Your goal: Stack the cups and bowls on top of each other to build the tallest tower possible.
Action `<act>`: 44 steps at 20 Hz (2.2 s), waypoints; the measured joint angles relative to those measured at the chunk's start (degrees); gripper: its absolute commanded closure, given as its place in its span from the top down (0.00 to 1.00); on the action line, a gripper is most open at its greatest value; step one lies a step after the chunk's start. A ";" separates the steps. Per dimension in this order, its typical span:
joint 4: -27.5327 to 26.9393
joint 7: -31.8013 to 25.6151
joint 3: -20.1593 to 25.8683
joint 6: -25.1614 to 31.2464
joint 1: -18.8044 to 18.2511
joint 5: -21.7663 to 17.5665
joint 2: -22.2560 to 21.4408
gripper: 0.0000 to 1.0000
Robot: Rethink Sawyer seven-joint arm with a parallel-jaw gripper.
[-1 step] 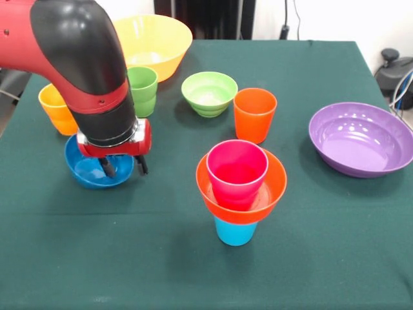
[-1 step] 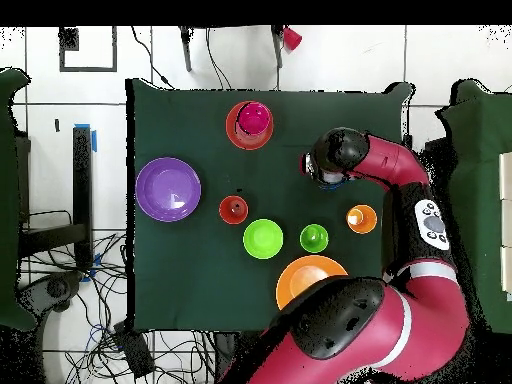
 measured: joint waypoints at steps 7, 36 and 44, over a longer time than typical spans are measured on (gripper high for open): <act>-1.31 0.00 0.00 0.00 -0.10 0.00 0.46 1.00; -5.29 0.00 0.06 0.18 1.07 -0.19 -1.38 0.00; -5.47 0.00 0.14 0.51 3.90 -0.12 -3.11 0.00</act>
